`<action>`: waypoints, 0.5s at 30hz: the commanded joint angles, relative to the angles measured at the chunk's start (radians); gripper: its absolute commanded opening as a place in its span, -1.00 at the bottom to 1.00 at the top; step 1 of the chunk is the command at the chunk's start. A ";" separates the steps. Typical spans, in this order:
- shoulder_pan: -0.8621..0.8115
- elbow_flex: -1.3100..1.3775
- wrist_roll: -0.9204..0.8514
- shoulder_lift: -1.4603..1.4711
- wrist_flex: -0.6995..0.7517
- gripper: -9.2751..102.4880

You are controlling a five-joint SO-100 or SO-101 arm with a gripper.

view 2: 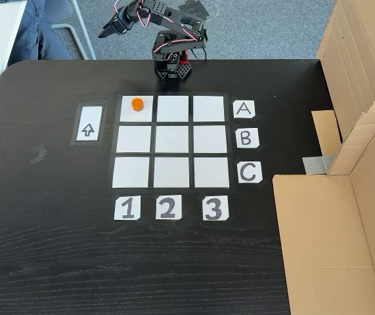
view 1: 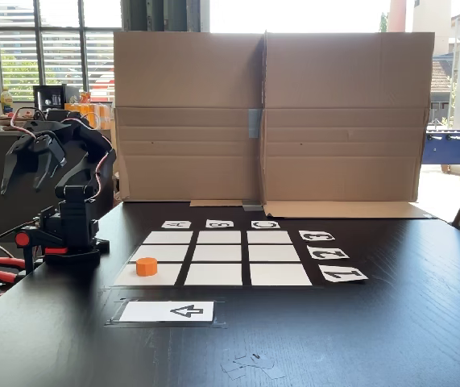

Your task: Pick up the round, orange token and place it in the grid on square A1.

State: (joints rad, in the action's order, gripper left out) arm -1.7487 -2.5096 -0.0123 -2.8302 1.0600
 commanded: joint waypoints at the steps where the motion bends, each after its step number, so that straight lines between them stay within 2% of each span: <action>1: -0.129 -0.103 -0.061 -0.081 -0.009 -0.53; 8: -0.192 -0.311 -0.152 -0.210 -0.011 -0.59; 15: -0.207 -0.434 -0.158 -0.284 -0.015 -0.66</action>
State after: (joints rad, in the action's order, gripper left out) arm -1.7656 -2.9314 -0.1641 -3.0940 1.0584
